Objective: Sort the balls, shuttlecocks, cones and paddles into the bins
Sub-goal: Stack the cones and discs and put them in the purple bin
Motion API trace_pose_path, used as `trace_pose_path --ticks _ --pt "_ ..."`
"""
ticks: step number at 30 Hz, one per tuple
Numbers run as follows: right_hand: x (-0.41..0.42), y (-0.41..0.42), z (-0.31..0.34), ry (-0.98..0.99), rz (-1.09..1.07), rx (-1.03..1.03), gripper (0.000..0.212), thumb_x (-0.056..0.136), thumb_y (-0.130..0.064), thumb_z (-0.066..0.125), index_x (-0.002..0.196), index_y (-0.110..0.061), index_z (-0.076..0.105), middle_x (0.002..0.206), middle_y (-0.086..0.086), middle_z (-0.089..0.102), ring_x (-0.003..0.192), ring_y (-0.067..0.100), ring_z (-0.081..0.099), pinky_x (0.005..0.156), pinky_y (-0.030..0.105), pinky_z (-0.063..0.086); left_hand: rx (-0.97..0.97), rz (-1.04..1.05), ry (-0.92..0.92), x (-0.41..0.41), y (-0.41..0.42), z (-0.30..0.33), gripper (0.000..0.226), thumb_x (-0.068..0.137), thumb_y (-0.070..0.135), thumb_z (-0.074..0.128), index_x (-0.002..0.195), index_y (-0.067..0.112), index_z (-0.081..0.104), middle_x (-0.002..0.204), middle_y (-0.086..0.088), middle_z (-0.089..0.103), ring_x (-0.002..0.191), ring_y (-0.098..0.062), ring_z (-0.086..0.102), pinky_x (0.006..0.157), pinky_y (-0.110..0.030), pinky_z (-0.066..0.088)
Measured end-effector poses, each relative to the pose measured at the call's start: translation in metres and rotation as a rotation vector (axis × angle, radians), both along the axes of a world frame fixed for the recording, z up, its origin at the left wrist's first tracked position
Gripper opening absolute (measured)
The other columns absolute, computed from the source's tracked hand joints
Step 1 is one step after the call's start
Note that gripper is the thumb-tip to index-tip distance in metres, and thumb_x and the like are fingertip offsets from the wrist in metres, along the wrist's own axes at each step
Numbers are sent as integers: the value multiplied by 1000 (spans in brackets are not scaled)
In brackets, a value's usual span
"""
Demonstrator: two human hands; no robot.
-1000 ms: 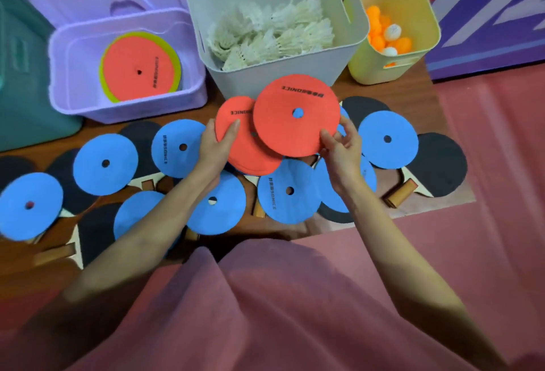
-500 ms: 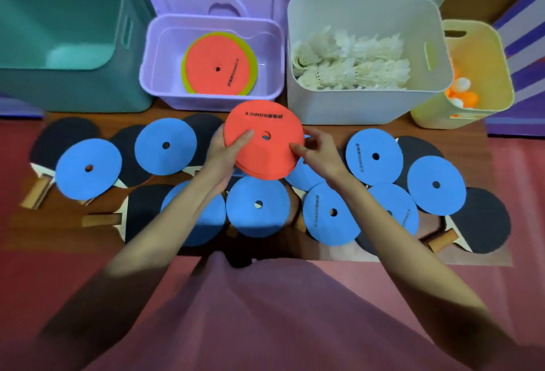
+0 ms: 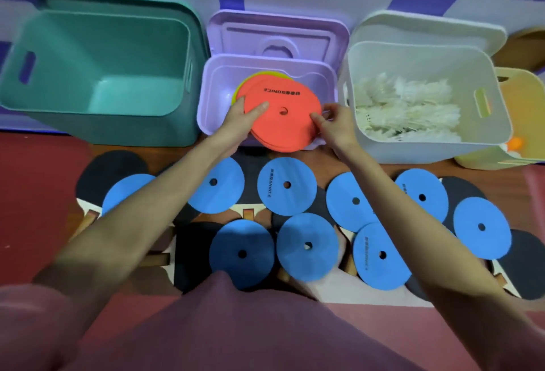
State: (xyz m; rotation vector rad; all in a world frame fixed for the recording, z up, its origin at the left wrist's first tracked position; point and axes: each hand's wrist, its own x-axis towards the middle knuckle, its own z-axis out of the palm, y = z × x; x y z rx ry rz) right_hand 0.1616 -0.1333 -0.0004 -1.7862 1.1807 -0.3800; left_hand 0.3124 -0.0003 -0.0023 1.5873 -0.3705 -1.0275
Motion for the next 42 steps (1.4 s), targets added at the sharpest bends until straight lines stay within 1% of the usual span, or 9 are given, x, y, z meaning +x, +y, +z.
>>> trace_pose_path --ticks 1,5,11,20,24,26,33,37,42 --pt "10 -4 -1 2 -2 -38 1 87 -8 62 87 -8 62 66 -1 55 55 4 53 62 25 43 62 -40 -46 16 -7 -2 38 95 21 55 130 8 50 123 -14 62 111 -30 61 86 -47 53" --pt "43 -17 -18 88 -13 -128 25 88 -12 62 109 2 61 94 13 65 80 23 59 74 27 44 370 -293 -421 59 -25 -6 30 96 23 53 112 -2 61 106 -25 65 87 -34 64 81 -44 53" --pt "69 -17 -39 176 -27 -135 26 90 -7 54 113 2 60 109 21 66 98 34 63 80 32 45 542 -288 -693 79 -44 -20 36 91 31 61 91 -5 59 105 -25 63 100 -38 58 75 -39 42" --pt "81 -12 -50 309 44 -169 27 89 -15 42 88 5 61 87 25 63 89 42 58 66 36 40 537 -311 -726 87 -42 -46 28 90 25 58 93 -3 59 100 -22 64 96 -38 58 69 -36 40" --pt "80 11 -39 278 120 -237 36 87 -6 50 122 2 55 118 25 53 108 37 54 92 39 43 491 -309 -770 82 -26 -46 31 84 21 55 109 4 59 109 -18 60 99 -37 58 76 -39 47" --pt "77 29 -34 174 138 -292 38 86 -7 52 124 -1 54 122 20 50 109 34 54 95 44 45 363 -232 -771 77 -10 -41 35 85 18 56 118 8 59 115 -14 60 98 -30 60 86 -40 49" --pt "49 105 -29 -42 339 -473 33 86 -5 45 118 -4 55 111 12 54 102 29 53 81 39 48 -24 -90 -752 45 77 -29 19 88 3 50 100 5 65 94 -4 70 86 -15 66 76 -25 53" --pt "38 137 -53 105 457 -417 32 83 -7 45 113 -5 54 106 14 52 98 33 49 69 45 48 109 -20 -716 41 124 -45 18 88 2 52 98 8 65 91 -1 71 86 -14 67 80 -32 54" --pt "49 161 -85 373 519 -232 41 85 -17 50 123 -4 45 119 16 49 113 32 43 88 41 44 468 172 -712 43 194 -79 23 84 6 54 105 10 63 103 -6 68 96 -26 63 84 -39 50"
